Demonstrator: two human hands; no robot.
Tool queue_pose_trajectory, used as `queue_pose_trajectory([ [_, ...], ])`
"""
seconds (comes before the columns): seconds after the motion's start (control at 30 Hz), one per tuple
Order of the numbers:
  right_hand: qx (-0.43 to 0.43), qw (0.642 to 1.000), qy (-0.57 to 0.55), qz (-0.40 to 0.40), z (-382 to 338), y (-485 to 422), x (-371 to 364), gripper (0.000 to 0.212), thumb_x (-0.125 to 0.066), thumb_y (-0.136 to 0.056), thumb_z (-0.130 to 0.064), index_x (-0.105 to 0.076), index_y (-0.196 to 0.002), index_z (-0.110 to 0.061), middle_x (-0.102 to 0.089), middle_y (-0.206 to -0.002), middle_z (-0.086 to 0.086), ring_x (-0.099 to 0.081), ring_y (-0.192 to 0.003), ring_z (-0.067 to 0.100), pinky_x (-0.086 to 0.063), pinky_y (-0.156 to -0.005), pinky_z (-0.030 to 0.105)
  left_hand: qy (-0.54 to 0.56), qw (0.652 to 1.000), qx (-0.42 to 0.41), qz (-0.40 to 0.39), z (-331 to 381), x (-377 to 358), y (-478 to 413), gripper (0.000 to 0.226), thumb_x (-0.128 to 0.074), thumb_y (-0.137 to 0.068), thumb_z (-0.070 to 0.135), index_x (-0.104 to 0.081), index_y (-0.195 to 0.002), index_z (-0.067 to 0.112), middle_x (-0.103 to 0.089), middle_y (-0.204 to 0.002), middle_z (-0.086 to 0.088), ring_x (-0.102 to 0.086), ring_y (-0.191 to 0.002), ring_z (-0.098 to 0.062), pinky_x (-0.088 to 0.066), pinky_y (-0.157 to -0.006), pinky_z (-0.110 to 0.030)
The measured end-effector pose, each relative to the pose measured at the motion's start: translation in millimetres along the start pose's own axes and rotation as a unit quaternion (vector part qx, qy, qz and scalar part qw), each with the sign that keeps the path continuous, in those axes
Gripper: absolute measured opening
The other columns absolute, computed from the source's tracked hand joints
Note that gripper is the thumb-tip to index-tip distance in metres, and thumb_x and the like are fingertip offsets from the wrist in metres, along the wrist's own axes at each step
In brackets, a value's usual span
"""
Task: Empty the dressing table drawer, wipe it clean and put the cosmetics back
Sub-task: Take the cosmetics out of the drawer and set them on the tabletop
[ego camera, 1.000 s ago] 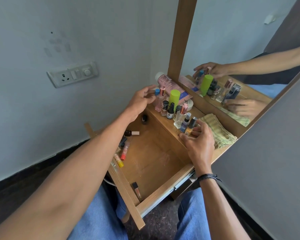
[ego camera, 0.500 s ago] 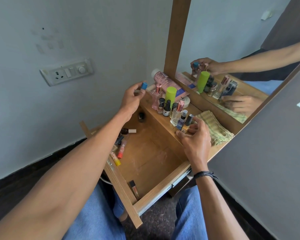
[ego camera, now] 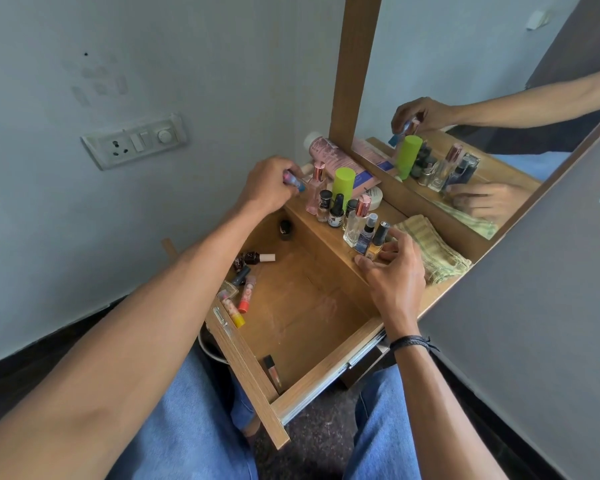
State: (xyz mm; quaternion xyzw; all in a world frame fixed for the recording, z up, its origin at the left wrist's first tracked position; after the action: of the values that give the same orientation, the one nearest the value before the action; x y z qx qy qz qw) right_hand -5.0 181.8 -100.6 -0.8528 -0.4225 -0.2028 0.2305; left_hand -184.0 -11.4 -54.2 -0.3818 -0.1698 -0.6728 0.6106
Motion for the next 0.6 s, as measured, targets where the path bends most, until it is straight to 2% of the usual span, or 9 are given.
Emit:
queue_pose_trajectory([
  [0.17, 0.001, 1.000, 0.010, -0.001, 1, 0, 0, 0.064, -0.087, -0.079, -0.027, -0.055, -0.135, -0.024, -0.060, -0.115, -0.002, -0.056, -0.093, 0.009, -0.041, -0.078, 0.020, -0.084, 0.995, -0.016, -0.056, 14, 0, -13, 0.037, -0.072, -0.082, -0.004, -0.068, -0.111, 0.018, -0.065, -0.108, -0.001, -0.061, -0.095, -0.019, -0.046, -0.069, -0.028],
  [0.3, 0.002, 1.000, 0.015, -0.001, 1, -1, -1, 0.064, -0.087, -0.080, -0.027, -0.055, -0.135, -0.024, -0.060, -0.118, -0.001, -0.056, -0.093, 0.008, -0.039, -0.076, 0.016, -0.113, 0.988, -0.024, -0.104, 23, -2, -21, 0.039, -0.068, -0.083, -0.004, -0.059, -0.113, 0.020, -0.061, -0.104, -0.002, -0.060, -0.094, -0.021, -0.050, -0.072, -0.033],
  [0.43, 0.002, 1.000, 0.017, -0.004, 2, -1, -1, 0.065, -0.087, -0.080, -0.028, -0.054, -0.136, -0.025, -0.060, -0.122, -0.001, -0.056, -0.093, 0.006, -0.033, -0.069, 0.005, -0.093, 0.987, -0.023, -0.130, 22, -7, -23, 0.059, -0.070, -0.084, -0.002, -0.051, -0.135, 0.020, -0.064, -0.113, -0.006, -0.063, -0.099, -0.025, -0.054, -0.077, -0.034],
  [0.6, 0.006, 1.000, 0.019, 0.002, 4, -2, -2, 0.066, -0.087, -0.079, -0.028, -0.054, -0.136, -0.025, -0.062, -0.122, -0.001, -0.056, -0.091, 0.006, -0.044, -0.079, 0.019, -0.041, 0.990, -0.013, -0.135, 20, -9, -20, 0.066, -0.074, -0.083, -0.002, -0.047, -0.138, 0.024, -0.060, -0.110, 0.001, -0.061, -0.094, -0.018, -0.054, -0.075, -0.030],
])
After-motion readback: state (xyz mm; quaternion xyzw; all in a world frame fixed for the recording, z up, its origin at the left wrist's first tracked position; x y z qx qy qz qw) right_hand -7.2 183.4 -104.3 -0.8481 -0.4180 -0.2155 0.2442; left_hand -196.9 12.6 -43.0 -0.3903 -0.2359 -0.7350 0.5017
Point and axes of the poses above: each hand's wrist, its own y-axis away from the middle knuckle, its own x-axis out of the back of the hand, z = x × y, the point moved 2 cm from there along -y, towards the middle knuckle
